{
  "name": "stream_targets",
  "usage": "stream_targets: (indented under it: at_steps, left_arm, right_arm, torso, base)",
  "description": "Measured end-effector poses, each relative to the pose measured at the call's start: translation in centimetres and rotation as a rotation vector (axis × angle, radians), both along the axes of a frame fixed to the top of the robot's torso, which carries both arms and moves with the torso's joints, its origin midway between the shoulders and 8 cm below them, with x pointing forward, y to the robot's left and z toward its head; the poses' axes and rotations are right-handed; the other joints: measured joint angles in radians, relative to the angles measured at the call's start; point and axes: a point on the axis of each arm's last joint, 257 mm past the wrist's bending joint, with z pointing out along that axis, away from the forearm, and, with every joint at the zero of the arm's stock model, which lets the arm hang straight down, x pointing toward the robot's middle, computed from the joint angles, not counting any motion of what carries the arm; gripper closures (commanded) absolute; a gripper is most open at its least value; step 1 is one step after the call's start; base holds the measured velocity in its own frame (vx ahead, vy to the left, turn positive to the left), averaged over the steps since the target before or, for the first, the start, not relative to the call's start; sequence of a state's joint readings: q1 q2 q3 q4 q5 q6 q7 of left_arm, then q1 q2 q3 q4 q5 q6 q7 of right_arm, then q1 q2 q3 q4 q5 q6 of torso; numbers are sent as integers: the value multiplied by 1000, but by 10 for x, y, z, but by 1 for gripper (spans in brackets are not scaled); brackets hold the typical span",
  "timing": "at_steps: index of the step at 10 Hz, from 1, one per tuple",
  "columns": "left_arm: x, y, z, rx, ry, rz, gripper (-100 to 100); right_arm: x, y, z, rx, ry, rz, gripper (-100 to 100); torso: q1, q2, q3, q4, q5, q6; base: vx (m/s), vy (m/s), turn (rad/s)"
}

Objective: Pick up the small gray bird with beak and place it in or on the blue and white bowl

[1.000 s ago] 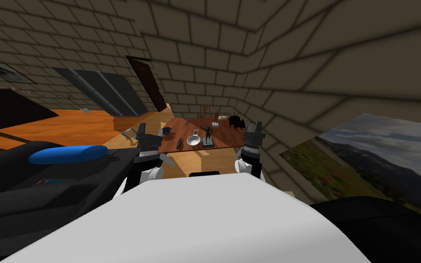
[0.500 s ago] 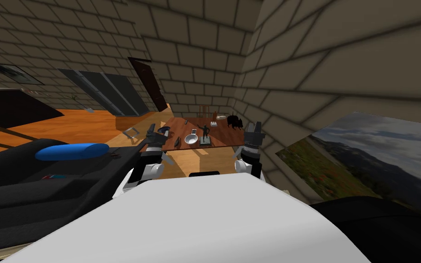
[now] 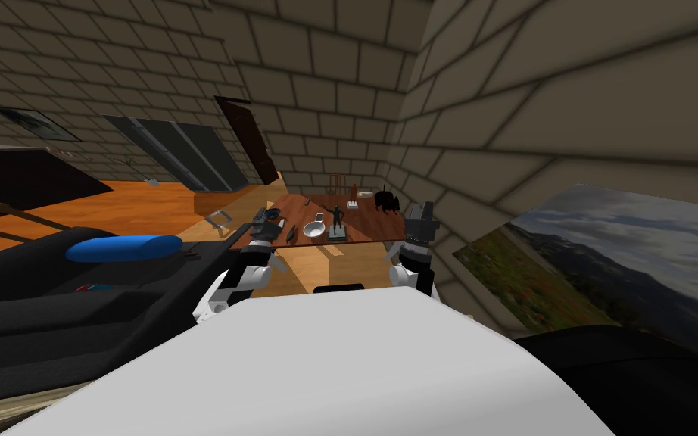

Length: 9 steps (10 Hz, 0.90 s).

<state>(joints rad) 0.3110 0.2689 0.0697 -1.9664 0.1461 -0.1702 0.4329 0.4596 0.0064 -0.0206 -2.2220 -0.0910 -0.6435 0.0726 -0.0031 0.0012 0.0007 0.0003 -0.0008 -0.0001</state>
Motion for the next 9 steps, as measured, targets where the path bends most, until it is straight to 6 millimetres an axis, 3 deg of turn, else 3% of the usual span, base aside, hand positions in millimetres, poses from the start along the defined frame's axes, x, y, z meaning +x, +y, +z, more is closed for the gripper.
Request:
stream_targets:
  at_steps: [9]
  left_arm:
    - [50,29,-68,-181,239,1,-100]
  right_arm:
    - [0,0,0,0,0,0,0]
  torso:
    - [0,-1,-1,0,0,0]
  base:
    - [-11,-55,15]
